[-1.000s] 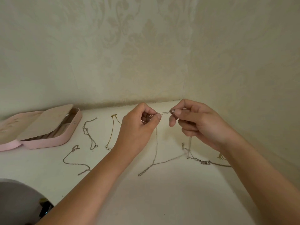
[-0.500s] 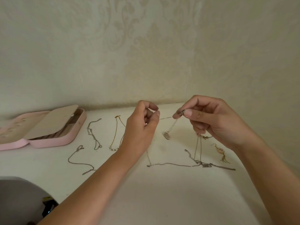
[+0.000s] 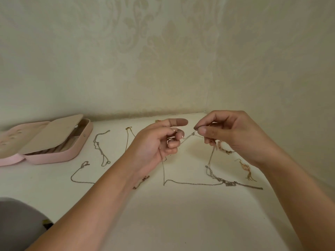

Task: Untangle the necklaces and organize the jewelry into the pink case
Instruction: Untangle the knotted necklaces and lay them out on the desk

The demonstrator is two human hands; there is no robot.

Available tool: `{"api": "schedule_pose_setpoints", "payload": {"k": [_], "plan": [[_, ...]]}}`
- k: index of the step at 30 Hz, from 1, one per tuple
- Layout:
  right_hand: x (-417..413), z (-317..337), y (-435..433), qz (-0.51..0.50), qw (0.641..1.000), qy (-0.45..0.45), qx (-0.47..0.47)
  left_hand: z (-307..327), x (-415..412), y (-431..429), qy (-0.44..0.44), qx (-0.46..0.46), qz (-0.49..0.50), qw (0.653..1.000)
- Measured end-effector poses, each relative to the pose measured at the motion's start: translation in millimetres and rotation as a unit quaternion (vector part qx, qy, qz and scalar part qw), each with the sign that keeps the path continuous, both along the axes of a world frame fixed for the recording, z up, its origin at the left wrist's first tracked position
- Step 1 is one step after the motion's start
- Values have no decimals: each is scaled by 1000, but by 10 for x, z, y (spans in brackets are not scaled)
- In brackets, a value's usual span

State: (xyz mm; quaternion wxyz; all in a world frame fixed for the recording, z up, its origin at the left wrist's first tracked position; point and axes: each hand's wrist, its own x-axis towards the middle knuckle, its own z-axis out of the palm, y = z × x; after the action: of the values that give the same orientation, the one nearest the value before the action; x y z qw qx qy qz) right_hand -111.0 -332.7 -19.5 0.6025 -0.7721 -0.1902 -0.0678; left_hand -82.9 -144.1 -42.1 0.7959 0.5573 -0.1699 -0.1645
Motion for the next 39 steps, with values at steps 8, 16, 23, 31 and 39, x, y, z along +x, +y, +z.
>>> {"api": "schedule_pose_setpoints", "payload": {"k": [8, 16, 23, 31, 39], "plan": [[-23, 9, 38, -3, 999, 22, -27, 7, -8, 28, -28, 7, -8, 1000], [-24, 10, 68, 11, 1000, 9, -26, -8, -46, 10, -139, 184, 55, 971], [-28, 7, 73, -6, 999, -4, -37, 9, -75, 2, -171, 174, 93, 965], [-24, 19, 54, -6, 999, -22, -34, -9, -61, -5, -185, 187, 108, 959], [-60, 14, 64, -51, 991, -43, -117, -27, -78, -4, -210, 213, 122, 947]]}}
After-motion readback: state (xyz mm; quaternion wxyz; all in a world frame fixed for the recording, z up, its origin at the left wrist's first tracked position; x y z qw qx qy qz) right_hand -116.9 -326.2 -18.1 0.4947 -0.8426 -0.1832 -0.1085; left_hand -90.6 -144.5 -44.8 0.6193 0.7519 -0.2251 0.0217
